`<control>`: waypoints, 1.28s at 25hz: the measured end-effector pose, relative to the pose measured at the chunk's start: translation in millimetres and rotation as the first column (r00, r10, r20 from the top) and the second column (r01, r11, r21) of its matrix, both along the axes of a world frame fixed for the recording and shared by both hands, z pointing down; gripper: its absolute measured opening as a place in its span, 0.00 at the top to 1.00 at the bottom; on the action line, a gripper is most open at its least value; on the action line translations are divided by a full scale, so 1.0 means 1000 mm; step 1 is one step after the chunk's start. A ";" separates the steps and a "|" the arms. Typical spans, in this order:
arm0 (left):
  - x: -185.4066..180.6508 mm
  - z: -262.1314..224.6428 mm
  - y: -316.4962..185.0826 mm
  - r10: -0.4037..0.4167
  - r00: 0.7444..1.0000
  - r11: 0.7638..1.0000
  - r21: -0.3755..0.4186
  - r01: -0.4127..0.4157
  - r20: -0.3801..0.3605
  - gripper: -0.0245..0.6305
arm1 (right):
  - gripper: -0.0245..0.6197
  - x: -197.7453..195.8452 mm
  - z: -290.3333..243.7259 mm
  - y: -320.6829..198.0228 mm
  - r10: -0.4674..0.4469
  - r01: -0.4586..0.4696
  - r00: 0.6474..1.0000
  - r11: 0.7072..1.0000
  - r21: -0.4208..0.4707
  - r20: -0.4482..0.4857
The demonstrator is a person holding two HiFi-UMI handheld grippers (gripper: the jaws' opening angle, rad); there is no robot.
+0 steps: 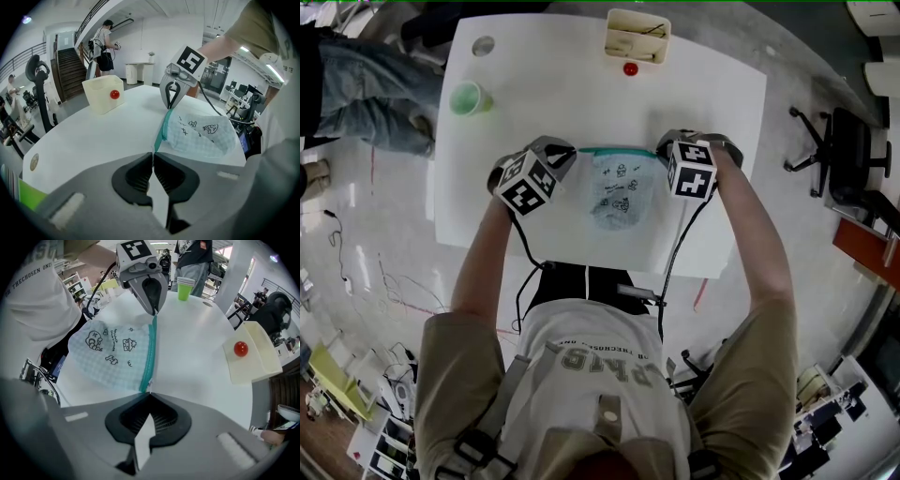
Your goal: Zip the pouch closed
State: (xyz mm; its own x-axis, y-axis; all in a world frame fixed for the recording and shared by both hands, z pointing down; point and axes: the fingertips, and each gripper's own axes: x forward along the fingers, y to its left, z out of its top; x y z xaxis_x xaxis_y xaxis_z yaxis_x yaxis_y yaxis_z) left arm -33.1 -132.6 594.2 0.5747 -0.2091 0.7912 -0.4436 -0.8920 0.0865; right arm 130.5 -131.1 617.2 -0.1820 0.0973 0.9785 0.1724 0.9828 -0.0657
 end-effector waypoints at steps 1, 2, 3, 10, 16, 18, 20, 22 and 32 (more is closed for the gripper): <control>0.001 0.002 0.000 0.001 1.000 1.000 -0.005 -0.001 0.004 0.93 | 0.96 0.001 0.001 0.001 -0.002 0.002 1.000 1.000 -0.002 -0.004; 0.002 0.004 0.001 0.001 1.000 1.000 -0.011 -0.001 0.004 0.93 | 0.96 0.002 0.003 0.002 -0.002 0.002 1.000 1.000 -0.004 -0.006; 0.002 0.006 0.002 -0.002 1.000 1.000 -0.017 0.002 0.001 0.93 | 0.96 0.002 0.003 0.003 0.000 0.000 1.000 1.000 -0.007 -0.006; 0.003 0.014 0.002 -0.024 1.000 0.999 -0.023 0.024 0.001 0.92 | 0.96 0.002 0.005 0.004 0.001 -0.001 1.000 1.000 0.000 0.006; 0.003 0.015 0.000 -0.047 0.999 0.998 -0.030 0.046 -0.013 0.92 | 0.96 0.003 0.005 0.003 0.008 -0.009 1.000 1.000 0.027 0.017; 0.003 0.014 0.001 -0.061 0.998 0.997 -0.043 0.059 -0.033 0.92 | 0.96 0.003 0.005 0.004 0.012 -0.013 1.000 0.999 0.035 0.022; 0.003 0.013 0.001 -0.069 0.997 0.997 -0.046 0.067 -0.039 0.92 | 0.96 0.002 0.004 0.004 0.010 -0.011 1.000 0.999 0.041 0.023; 0.002 0.013 0.001 -0.070 0.997 0.997 -0.044 0.069 -0.034 0.92 | 0.95 0.002 0.003 0.003 0.008 -0.009 1.000 0.999 0.044 0.024; 0.002 0.017 0.003 -0.070 0.997 0.996 -0.056 0.069 -0.020 0.81 | 0.86 0.007 0.005 -0.004 0.018 -0.019 1.000 0.997 0.072 0.016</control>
